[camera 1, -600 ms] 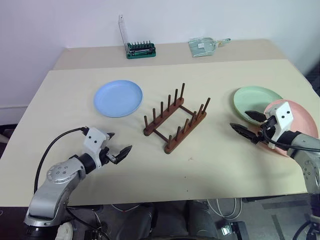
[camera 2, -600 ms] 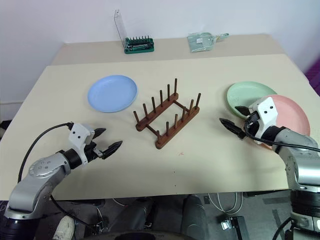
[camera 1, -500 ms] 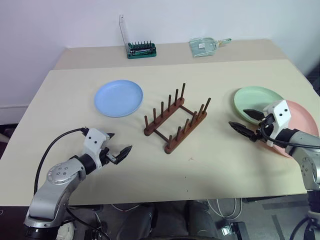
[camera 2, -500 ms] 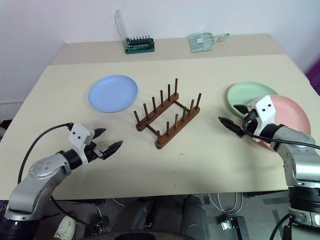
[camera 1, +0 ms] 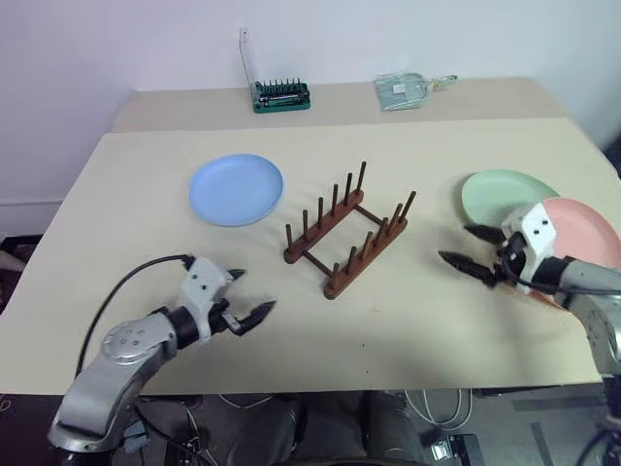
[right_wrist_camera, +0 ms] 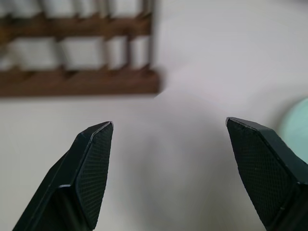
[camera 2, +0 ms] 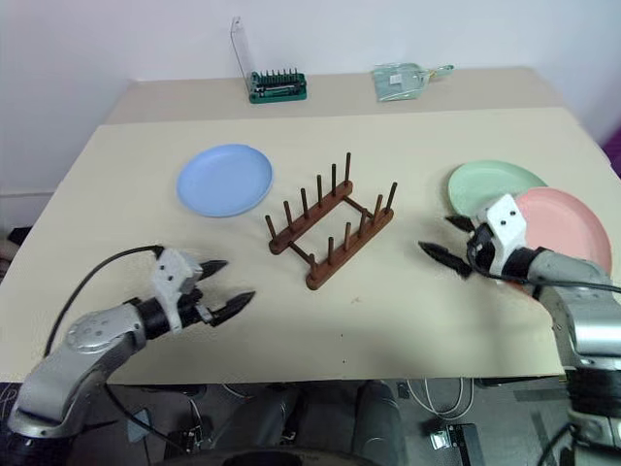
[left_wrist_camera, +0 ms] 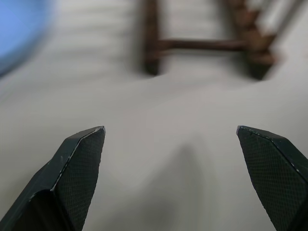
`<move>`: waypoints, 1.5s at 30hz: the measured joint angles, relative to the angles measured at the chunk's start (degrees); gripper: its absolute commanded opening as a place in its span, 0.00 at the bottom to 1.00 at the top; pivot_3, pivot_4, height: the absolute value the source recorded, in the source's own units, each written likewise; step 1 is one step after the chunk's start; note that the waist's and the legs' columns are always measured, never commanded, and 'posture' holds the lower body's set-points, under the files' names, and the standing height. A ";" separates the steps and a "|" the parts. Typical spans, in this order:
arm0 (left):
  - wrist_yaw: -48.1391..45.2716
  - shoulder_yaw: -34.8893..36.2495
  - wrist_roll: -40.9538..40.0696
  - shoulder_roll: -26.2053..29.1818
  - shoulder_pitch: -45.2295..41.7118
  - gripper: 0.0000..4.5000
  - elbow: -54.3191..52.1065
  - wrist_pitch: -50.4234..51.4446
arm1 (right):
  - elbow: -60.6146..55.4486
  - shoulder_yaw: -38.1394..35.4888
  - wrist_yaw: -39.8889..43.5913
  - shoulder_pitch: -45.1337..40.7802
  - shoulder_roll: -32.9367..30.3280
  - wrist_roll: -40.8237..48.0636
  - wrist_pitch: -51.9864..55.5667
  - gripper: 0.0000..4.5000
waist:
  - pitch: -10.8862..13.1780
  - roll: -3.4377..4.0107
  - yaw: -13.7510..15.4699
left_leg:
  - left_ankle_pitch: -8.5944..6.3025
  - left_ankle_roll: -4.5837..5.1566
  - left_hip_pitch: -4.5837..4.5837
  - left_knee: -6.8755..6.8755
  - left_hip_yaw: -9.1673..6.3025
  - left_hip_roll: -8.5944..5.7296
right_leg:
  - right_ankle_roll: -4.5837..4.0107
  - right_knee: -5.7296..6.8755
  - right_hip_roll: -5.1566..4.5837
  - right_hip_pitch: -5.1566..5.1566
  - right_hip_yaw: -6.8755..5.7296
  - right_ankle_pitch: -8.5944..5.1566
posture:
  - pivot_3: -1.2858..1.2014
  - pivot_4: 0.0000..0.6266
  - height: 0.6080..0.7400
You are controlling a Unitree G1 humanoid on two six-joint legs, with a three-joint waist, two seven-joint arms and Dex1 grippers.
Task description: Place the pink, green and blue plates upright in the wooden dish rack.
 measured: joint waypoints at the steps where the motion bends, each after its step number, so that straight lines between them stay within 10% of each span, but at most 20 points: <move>1: -0.36 -2.01 0.30 -0.38 -1.52 1.00 0.17 0.06 | -2.32 -0.60 0.31 1.67 -0.24 0.32 0.68 0.85 | 0.00 0.02 0.02 | 0.00 0.00 0.00 0.00 0.01 0.00 | 0.00 0.00 0.00 0.00 0.01 0.00 | 0.52 0.24 0.99; 12: 4.88 -18.47 6.90 -15.46 -13.20 1.00 10.12 3.72 | -18.38 -2.91 -6.77 7.49 2.79 4.14 7.48 0.85 | 0.06 0.02 0.24 | 0.05 -0.06 0.00 0.01 0.12 0.07 | -0.01 -0.13 0.03 0.02 0.05 0.03 | 0.52 0.24 0.99; 21: 10.52 -18.91 12.32 -18.74 -15.36 0.17 13.69 0.67 | -23.28 -2.85 -8.96 9.31 3.28 6.36 9.98 0.85 | 0.04 0.03 0.21 | 0.11 -0.17 0.00 0.01 0.14 0.08 | 0.02 -0.53 0.08 0.15 0.04 0.18 | 0.52 0.24 0.99; 30: -4.89 -21.00 14.34 -11.32 -23.18 0.17 25.00 -12.16 | -23.03 -4.84 -4.87 17.06 0.43 6.43 9.96 0.85 | 0.02 0.06 0.59 | 0.12 -0.16 -0.03 0.03 0.13 0.07 | 0.02 -0.62 0.08 0.20 -0.02 0.21 | 0.52 0.24 0.99; 41: -22.59 -24.27 18.07 -19.58 -42.95 0.17 56.65 -31.62 | -26.34 -6.05 -8.90 22.04 4.52 5.51 7.50 0.85 | 0.10 -0.08 0.06 | 0.09 -0.09 -0.13 0.04 0.21 0.08 | 0.20 -0.76 0.07 0.09 0.03 0.36 | 0.52 0.24 0.99; 45: -23.84 -23.34 18.22 -19.78 -43.77 0.59 59.41 -33.12 | -26.77 -6.10 -9.99 22.60 5.23 4.96 6.73 0.85 | 0.13 -0.14 0.07 | 0.09 -0.08 -0.11 0.07 0.22 0.07 | 0.24 -0.76 0.08 0.13 0.03 0.39 | 0.52 0.24 0.99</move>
